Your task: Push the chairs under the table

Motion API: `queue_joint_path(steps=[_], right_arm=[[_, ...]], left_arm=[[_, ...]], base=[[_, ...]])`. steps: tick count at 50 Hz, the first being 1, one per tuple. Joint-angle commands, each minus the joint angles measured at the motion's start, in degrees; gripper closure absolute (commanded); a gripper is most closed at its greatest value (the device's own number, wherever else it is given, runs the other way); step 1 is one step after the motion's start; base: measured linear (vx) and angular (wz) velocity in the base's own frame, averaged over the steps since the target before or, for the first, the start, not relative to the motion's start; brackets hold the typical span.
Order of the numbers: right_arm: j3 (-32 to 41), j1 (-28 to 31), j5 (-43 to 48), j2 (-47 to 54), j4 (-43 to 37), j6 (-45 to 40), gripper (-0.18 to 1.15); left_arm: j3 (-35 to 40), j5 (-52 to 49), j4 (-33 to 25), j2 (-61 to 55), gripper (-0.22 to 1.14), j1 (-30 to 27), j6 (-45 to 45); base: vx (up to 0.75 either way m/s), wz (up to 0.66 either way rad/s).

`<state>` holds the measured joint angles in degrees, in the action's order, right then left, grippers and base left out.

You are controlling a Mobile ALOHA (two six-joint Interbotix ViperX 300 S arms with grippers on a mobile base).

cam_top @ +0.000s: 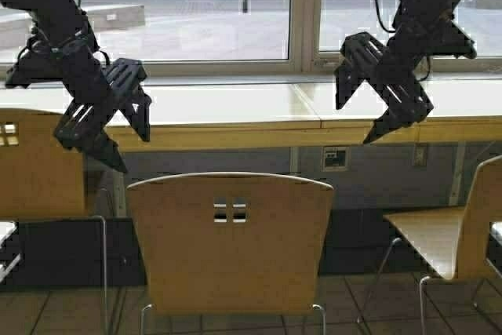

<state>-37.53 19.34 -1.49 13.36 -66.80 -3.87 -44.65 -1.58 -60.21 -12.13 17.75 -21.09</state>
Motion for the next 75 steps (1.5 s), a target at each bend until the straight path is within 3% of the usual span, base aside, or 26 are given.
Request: queue_joint_path(steps=[1, 33, 58, 75], right_arm=[[1.5, 0.4, -0.1, 0.1, -4.5, -0.4, -0.03], [4.5, 5.9, 0.4, 10.9, -18.0, -0.4, -0.03], [12.1, 5.9, -3.8, 20.6, -18.6, -0.4, -0.03], [7.8, 8.0, -5.6, 21.3, -19.2, -2.0, -0.03]], left_arm=[[1.5, 1.4, -6.2, -1.8, -0.02, 1.1, 0.1], [6.9, 1.1, -16.3, -12.7, -0.02, 2.0, -0.9], [9.0, 0.7, -17.8, -18.0, -0.02, 1.8, -1.5], [4.7, -1.4, -18.3, -18.0, -0.02, 2.2, -1.5]], base=[[0.21, 0.03], [0.2, 0.04], [0.12, -0.11], [0.1, -0.02]])
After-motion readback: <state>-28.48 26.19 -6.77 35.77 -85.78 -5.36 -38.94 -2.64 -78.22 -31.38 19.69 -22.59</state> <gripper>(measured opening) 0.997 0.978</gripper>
